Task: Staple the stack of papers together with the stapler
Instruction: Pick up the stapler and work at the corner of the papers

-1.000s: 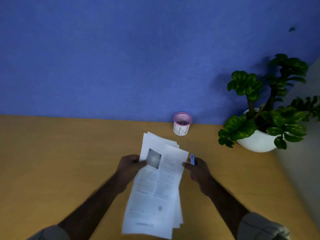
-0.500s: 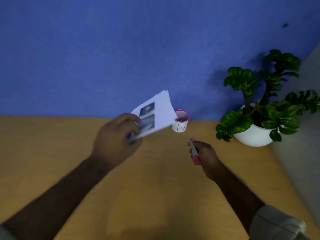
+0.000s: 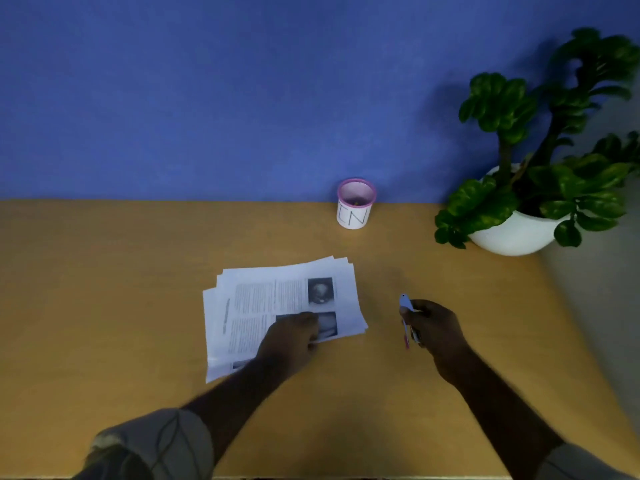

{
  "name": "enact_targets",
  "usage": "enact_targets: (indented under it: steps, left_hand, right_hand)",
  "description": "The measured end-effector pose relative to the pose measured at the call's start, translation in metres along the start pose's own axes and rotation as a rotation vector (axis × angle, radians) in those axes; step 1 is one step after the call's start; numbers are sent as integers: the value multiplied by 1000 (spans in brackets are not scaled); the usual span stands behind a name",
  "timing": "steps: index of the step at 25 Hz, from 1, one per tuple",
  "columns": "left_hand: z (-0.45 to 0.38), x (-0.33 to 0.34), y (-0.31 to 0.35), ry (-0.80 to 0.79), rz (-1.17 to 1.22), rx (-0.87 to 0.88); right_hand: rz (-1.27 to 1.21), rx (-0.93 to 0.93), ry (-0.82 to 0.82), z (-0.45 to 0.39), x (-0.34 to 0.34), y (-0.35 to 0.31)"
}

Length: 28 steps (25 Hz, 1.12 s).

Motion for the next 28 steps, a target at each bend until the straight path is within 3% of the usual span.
enact_targets:
  steps: [4,7,13,19,28]
  left_hand:
    - [6,1,6,157,19,96]
    - [-8,10,9,189,0,41]
    - [-40,53,24,51,-124,11]
    - [-41,53,23,23,-147,-13]
    - [-43,53,23,1,-181,-18]
  right_hand:
    - [10,-24,17,6,2,18]
    - [72,-95,7,4,12,19]
    - [831,-344,-13,-4,39,10]
    - [1233,-574,-22,-20,63,-7]
    - [1309,-776,-127,-29,77,-13]
Point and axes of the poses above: each hand's wrist, its own z-axis away from the middle knuckle, its own x-axis out of the palm, y = z × x, the point moved 9 cm from there along -z, towards the middle knuckle, and after that the axes turned 9 degrees about -y, right-handed, at the moved point
